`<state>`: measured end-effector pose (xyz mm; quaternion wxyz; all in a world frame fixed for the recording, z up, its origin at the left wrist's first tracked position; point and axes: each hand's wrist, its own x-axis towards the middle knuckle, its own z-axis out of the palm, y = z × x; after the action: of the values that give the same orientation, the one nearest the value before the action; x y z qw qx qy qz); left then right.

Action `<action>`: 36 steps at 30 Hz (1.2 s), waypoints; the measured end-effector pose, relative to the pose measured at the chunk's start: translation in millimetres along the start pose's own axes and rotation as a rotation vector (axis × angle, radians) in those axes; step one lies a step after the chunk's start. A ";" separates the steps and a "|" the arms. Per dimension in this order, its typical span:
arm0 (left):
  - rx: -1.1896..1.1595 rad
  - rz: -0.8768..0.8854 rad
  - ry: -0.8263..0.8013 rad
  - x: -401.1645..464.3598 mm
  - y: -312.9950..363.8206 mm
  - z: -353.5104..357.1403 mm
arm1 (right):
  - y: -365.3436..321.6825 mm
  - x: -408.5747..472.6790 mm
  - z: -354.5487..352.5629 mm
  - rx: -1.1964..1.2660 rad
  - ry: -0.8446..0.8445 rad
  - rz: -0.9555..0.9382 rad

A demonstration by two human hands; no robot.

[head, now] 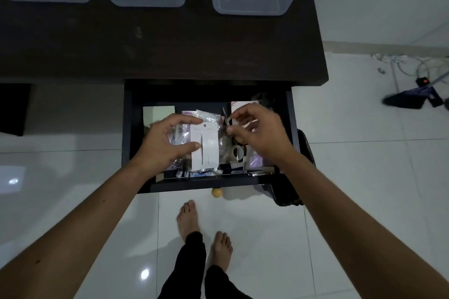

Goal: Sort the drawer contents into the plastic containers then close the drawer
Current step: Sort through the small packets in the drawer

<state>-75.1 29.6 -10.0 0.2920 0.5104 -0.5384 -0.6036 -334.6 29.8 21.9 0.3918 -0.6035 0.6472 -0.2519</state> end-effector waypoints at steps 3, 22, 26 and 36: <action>0.042 0.004 0.015 -1.0 -1.8 -2.5 | 18.8 7.6 -24.2 -0.323 0.035 -0.023; 0.024 0.004 0.034 -4.7 -4.6 -10.5 | 23.9 7.3 -39.3 -0.655 -0.485 -0.022; 0.074 0.025 0.046 -5.1 -1.5 -9.4 | 16.4 9.6 -51.3 -0.579 -0.487 -0.070; 0.128 0.039 0.087 -2.9 -6.2 -9.6 | -17.9 21.0 -46.5 0.118 -0.522 -0.029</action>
<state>-64.0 30.4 -14.0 0.2937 0.5434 -0.5724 -0.5393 -361.1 -0.1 58.3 0.5762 -0.6333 0.4998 -0.1306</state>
